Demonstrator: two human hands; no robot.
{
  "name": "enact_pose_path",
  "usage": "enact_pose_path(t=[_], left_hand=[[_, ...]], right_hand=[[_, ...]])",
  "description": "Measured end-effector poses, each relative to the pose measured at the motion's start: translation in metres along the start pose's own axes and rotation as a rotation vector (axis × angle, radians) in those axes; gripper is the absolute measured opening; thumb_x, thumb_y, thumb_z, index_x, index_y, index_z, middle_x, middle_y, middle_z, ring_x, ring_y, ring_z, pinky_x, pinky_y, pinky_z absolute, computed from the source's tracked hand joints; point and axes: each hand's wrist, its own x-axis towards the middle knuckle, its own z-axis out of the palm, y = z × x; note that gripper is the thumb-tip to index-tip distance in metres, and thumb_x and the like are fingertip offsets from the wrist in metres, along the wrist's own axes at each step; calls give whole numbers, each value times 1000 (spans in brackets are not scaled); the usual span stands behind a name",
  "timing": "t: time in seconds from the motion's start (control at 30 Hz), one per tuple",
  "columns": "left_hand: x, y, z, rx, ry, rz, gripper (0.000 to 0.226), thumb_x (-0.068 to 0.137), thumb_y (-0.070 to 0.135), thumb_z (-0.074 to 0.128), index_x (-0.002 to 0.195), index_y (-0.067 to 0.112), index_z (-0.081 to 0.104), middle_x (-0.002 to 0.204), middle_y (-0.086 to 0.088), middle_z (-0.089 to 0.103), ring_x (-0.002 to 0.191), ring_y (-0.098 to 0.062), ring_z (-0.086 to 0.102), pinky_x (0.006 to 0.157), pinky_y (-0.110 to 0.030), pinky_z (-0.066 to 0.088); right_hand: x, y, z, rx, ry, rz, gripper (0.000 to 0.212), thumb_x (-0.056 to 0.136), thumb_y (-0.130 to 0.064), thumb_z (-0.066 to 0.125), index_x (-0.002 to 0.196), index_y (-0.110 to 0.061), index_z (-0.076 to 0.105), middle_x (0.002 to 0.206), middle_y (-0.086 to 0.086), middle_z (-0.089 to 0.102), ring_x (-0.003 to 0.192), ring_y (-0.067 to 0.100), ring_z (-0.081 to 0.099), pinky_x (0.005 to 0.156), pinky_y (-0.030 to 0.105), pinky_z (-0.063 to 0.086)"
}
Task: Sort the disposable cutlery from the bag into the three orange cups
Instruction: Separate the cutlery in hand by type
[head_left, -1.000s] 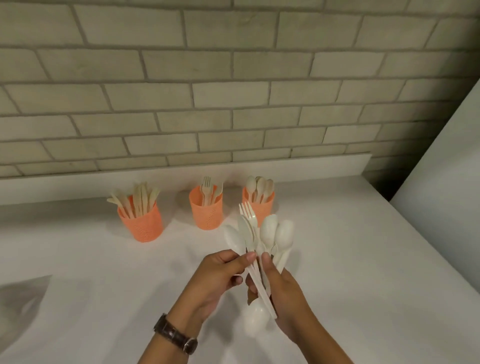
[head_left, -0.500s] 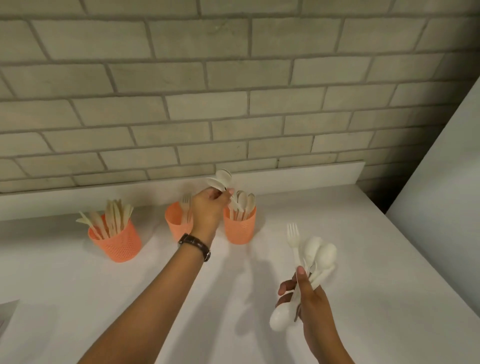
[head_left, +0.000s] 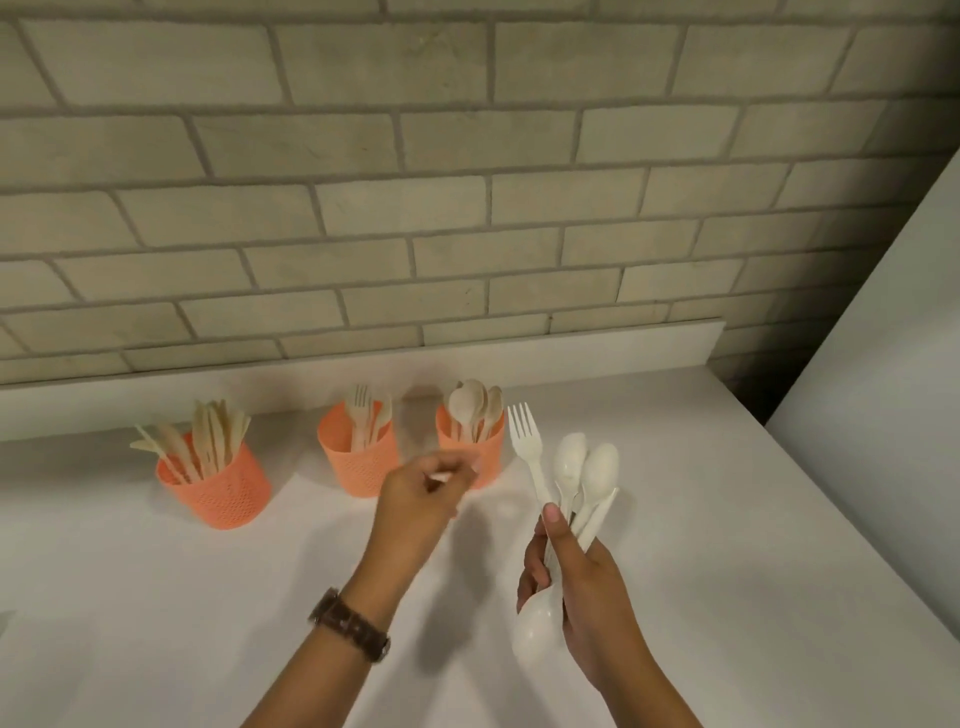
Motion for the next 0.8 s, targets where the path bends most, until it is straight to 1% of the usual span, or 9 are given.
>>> enact_pose_path(t=[0.1, 0.27, 0.37, 0.5, 0.57, 0.63, 0.73, 0.77, 0.8], left_hand=[[-29, -7, -3, -65, -73, -56, 5, 81, 27, 68, 82, 29, 72, 77, 16, 71, 61, 10, 57, 57, -7, 45], [-40, -15, -25, -181, 13, -116, 5, 80, 18, 69, 79, 18, 74, 58, 15, 63, 51, 3, 50, 62, -20, 44], [-27, -10, -52, -269, 167, -116, 6, 81, 17, 69, 77, 17, 73, 55, 14, 60, 52, -1, 48, 60, -20, 44], [14, 2, -98, -257, 416, 34, 9, 82, 15, 68, 74, 20, 68, 51, 17, 62, 51, 2, 54, 56, -12, 48], [39, 6, -112, -196, 495, 123, 4, 81, 18, 69, 80, 14, 70, 58, 15, 64, 54, 3, 54, 61, -13, 47], [65, 3, -116, -120, 525, 137, 16, 80, 20, 70, 88, 6, 71, 76, 3, 69, 70, -6, 60, 74, -23, 49], [99, -14, -106, 17, 509, 46, 11, 77, 26, 73, 82, 16, 71, 97, -7, 72, 94, -22, 65, 90, -33, 50], [107, -22, -102, 46, 477, -1, 12, 75, 28, 74, 83, 20, 72, 101, -4, 71, 100, -23, 64, 92, -32, 49], [110, -27, -97, 46, 440, -61, 20, 75, 27, 74, 93, 18, 71, 105, -1, 69, 104, -21, 63, 91, -27, 48]], right_hand=[[-5, 5, 10, -63, -100, 15, 33, 93, -36, 48, 77, -7, 48, 47, 4, 39, 43, 23, 47, 46, 29, 43], [-11, 25, 28, -247, -230, 26, 39, 95, -43, 40, 75, -11, 51, 49, 0, 46, 50, 14, 48, 49, 22, 32], [-7, 33, 31, -249, -241, 36, 40, 93, -45, 39, 77, -11, 52, 49, 1, 46, 49, 14, 47, 50, 26, 29], [5, 41, 27, -192, -189, 80, 38, 94, -42, 39, 76, -10, 50, 49, 3, 46, 45, 15, 42, 51, 31, 24], [9, 40, 26, -179, -161, 106, 36, 97, -38, 39, 75, -11, 50, 51, 3, 47, 45, 14, 43, 50, 30, 24], [13, 37, 26, -149, -147, 111, 35, 97, -37, 40, 74, -12, 50, 54, 2, 48, 44, 13, 44, 51, 30, 24], [16, 31, 28, -110, -147, 104, 34, 96, -38, 42, 74, -12, 49, 53, 1, 45, 43, 12, 45, 52, 30, 22], [17, 29, 30, -97, -152, 104, 34, 95, -39, 43, 73, -13, 49, 52, 1, 44, 43, 12, 45, 52, 30, 22], [17, 27, 31, -79, -157, 106, 34, 94, -40, 44, 72, -14, 48, 52, 1, 43, 43, 12, 45, 52, 31, 22]])
